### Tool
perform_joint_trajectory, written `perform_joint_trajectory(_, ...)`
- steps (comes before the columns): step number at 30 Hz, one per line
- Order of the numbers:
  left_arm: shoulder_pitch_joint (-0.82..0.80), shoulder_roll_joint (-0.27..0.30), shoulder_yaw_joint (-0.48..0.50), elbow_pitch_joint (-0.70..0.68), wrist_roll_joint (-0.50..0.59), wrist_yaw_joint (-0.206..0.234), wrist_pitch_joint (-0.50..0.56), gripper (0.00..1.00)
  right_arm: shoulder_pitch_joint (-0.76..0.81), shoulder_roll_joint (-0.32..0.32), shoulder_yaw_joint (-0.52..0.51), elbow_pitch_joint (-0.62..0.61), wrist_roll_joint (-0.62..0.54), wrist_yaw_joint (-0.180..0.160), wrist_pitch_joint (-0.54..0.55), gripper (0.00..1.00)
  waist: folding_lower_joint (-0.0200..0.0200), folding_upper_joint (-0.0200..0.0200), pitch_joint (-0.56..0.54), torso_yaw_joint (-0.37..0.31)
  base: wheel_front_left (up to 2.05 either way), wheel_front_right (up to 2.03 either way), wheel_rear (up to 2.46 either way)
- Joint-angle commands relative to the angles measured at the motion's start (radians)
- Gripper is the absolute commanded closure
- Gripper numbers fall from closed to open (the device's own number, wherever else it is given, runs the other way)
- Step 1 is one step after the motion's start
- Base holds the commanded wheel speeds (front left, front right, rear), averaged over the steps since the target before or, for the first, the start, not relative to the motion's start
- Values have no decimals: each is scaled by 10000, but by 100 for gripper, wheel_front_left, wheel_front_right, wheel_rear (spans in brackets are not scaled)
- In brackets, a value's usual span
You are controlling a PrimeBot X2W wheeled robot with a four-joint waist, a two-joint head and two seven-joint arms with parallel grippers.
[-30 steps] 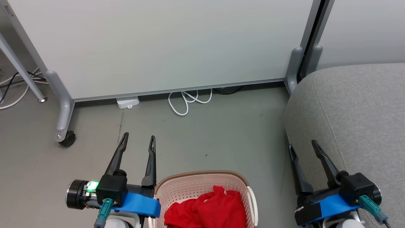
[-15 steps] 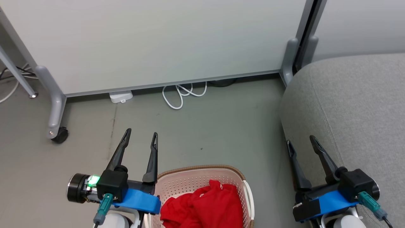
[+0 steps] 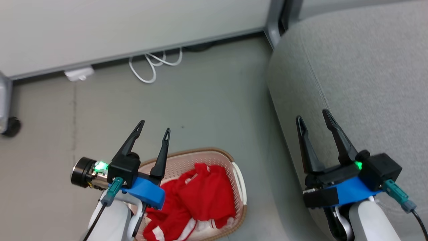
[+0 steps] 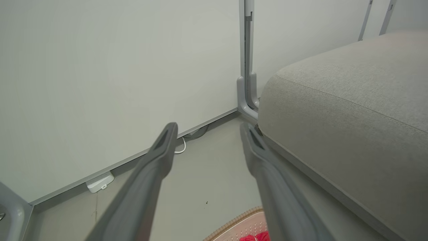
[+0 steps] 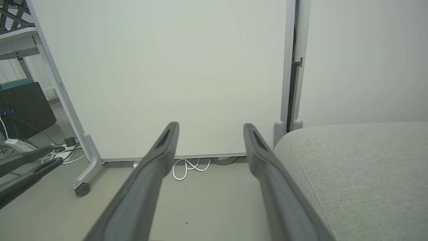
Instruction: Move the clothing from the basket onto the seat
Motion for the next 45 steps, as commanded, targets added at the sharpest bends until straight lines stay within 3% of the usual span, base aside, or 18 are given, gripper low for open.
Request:
perform_joint_trajectory(1, -418, 152, -160, 244, 55, -50, -28, 0, -313, -34, 84, -125, 63, 22, -38, 0, -1, 0, 851, -698, 0, 0, 0)
perform_joint_trajectory(8, -1637, 645, -1442, 1462, -107, -98, -29, 0, -903, -28, 198, -540, 316, 22, -38, 0, -1, 0, 2122, -1278, 0, 0, 0)
perform_joint_trajectory(31, -5715, 1771, -7683, 6658, -2691, -89, 169, 0, -2290, -24, 623, -1698, -346, 20, -38, 0, -1, 0, 5882, -1527, 0, 0, 0)
perform_joint_trajectory(38, -6578, 2209, -9376, 7190, -3608, -90, 652, 0, -2338, -24, 605, -2030, -350, 21, -38, 0, -1, 0, 6653, -1683, 0, 0, 0)
perform_joint_trajectory(45, -7127, 2396, -10112, 7018, -4323, -90, 1380, 0, -2292, -24, 504, -2223, -246, 21, -38, 0, -1, 0, 7244, -1787, 0, 0, 0)
